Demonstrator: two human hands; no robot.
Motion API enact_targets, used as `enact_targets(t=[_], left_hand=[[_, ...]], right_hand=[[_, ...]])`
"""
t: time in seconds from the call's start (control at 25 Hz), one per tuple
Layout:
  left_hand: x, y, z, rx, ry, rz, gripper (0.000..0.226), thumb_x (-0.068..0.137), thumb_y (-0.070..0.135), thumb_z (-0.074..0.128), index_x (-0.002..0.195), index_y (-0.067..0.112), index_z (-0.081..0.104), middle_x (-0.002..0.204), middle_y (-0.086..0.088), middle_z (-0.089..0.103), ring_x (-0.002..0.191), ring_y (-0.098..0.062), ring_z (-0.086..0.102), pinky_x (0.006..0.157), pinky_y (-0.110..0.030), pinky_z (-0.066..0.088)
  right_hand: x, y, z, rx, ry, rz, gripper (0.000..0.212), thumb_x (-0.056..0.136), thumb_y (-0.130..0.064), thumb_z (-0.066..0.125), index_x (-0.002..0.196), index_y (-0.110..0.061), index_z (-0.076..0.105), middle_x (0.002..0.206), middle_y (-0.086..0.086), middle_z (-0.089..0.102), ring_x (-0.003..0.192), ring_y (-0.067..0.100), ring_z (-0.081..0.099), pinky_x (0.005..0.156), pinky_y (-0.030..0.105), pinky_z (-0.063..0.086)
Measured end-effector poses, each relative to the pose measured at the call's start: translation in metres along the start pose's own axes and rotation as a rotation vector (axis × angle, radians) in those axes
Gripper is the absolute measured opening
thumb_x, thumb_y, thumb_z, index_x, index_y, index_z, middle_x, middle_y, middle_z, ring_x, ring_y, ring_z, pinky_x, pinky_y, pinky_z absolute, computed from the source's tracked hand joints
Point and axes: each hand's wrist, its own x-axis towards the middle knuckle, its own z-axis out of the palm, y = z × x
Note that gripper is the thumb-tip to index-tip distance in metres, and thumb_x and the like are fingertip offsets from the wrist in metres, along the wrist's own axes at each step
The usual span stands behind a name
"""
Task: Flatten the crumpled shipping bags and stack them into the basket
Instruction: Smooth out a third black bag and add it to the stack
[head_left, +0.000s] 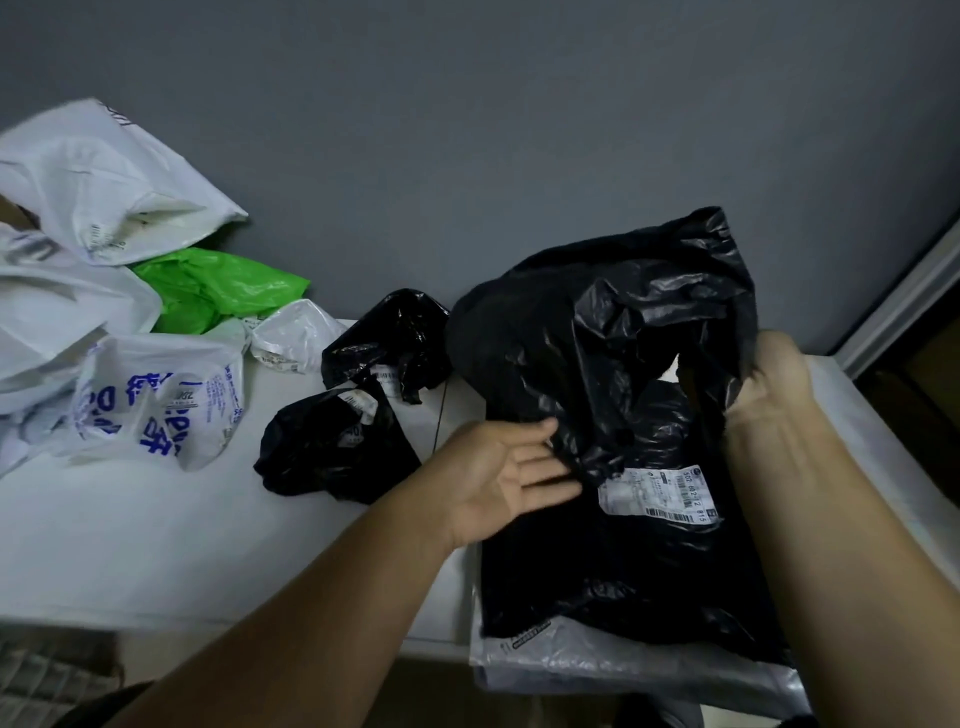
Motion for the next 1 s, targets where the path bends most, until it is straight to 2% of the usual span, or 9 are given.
enact_targets(t=[0.12, 0.24, 0.4, 0.52, 0.6, 0.68, 0.76, 0.88, 1.0], left_hand=[[0.005, 0.009, -0.002, -0.118, 0.174, 0.182, 0.023, 0.099, 0.011, 0.053, 0.119, 0.003, 0.062, 0.118, -0.018, 0.07, 0.108, -0.031, 0.068, 0.096, -0.05, 0.053], [0.003, 0.033, -0.021, -0.089, 0.501, 0.41, 0.011, 0.099, 0.01, 0.053, 0.095, 0.012, 0.062, 0.099, -0.01, 0.071, 0.084, -0.021, 0.068, 0.066, -0.038, 0.058], [-0.003, 0.06, -0.053, 0.001, 0.702, 0.633, 0.008, 0.095, 0.014, 0.059, 0.092, 0.019, 0.054, 0.093, -0.008, 0.063, 0.076, -0.02, 0.061, 0.05, -0.027, 0.049], [-0.011, 0.07, -0.06, 0.09, 0.668, 0.665, 0.013, 0.093, 0.014, 0.062, 0.084, 0.019, 0.055, 0.079, -0.005, 0.061, 0.059, -0.016, 0.056, 0.04, -0.019, 0.043], [-0.022, 0.077, -0.057, 0.014, 0.493, 0.674, 0.017, 0.089, 0.01, 0.064, 0.077, 0.019, 0.057, 0.072, -0.001, 0.064, 0.061, -0.012, 0.061, 0.047, -0.02, 0.05], [-0.034, 0.084, -0.058, -0.111, 0.187, 0.735, 0.015, 0.074, 0.006, 0.072, 0.084, 0.015, 0.065, 0.085, -0.003, 0.069, 0.081, -0.015, 0.068, 0.069, -0.027, 0.058], [-0.039, 0.085, -0.065, -0.019, -0.008, 0.827, 0.048, 0.055, 0.001, 0.08, 0.101, 0.012, 0.069, 0.105, -0.009, 0.069, 0.102, -0.022, 0.067, 0.09, -0.036, 0.056], [-0.036, 0.083, -0.069, 0.644, 0.363, 1.023, 0.068, 0.055, -0.004, 0.085, 0.113, 0.026, 0.064, 0.116, -0.003, 0.067, 0.108, -0.015, 0.064, 0.098, -0.032, 0.051], [-0.034, 0.081, -0.063, 0.895, 0.73, 1.191, 0.038, 0.076, 0.005, 0.077, 0.101, 0.032, 0.066, 0.105, 0.003, 0.064, 0.098, -0.008, 0.062, 0.089, -0.011, 0.044]], right_hand=[[0.012, 0.0, -0.011, -0.009, 0.148, -0.021, 0.031, 0.076, 0.013, 0.05, 0.093, -0.011, 0.06, 0.082, 0.003, 0.061, 0.063, 0.016, 0.066, 0.055, 0.031, 0.059], [0.026, -0.006, -0.028, -0.177, 0.243, -0.11, 0.011, 0.087, 0.002, 0.059, 0.091, -0.009, 0.062, 0.102, 0.008, 0.066, 0.085, 0.021, 0.069, 0.079, 0.045, 0.061], [0.033, -0.007, -0.035, -0.372, 0.248, -0.141, 0.026, 0.079, -0.01, 0.071, 0.104, -0.008, 0.064, 0.107, 0.012, 0.071, 0.093, 0.032, 0.072, 0.081, 0.048, 0.06], [0.005, -0.011, -0.012, -0.501, 0.147, -0.209, 0.029, 0.084, -0.004, 0.066, 0.113, -0.009, 0.065, 0.103, 0.012, 0.067, 0.1, 0.031, 0.068, 0.075, 0.033, 0.062], [-0.005, -0.017, -0.009, -0.567, 0.072, -0.26, 0.048, 0.092, 0.003, 0.054, 0.136, -0.017, 0.055, 0.114, 0.014, 0.059, 0.1, 0.029, 0.066, 0.072, 0.03, 0.062], [-0.018, -0.023, -0.006, -0.567, 0.015, -0.263, 0.061, 0.097, 0.008, 0.042, 0.149, -0.024, 0.045, 0.12, 0.016, 0.056, 0.082, 0.026, 0.074, 0.065, 0.033, 0.063], [-0.024, -0.027, -0.004, -0.582, -0.009, -0.268, 0.058, 0.097, 0.011, 0.037, 0.142, -0.021, 0.054, 0.109, 0.016, 0.065, 0.067, 0.022, 0.075, 0.055, 0.029, 0.061], [-0.028, -0.028, -0.006, -0.55, -0.044, -0.205, 0.04, 0.094, 0.004, 0.043, 0.112, -0.012, 0.074, 0.101, 0.02, 0.074, 0.079, 0.031, 0.075, 0.064, 0.039, 0.063], [-0.032, -0.032, -0.008, -0.425, -0.07, -0.102, 0.027, 0.097, -0.014, 0.046, 0.083, -0.009, 0.068, 0.073, 0.009, 0.07, 0.059, 0.02, 0.07, 0.05, 0.026, 0.058]])
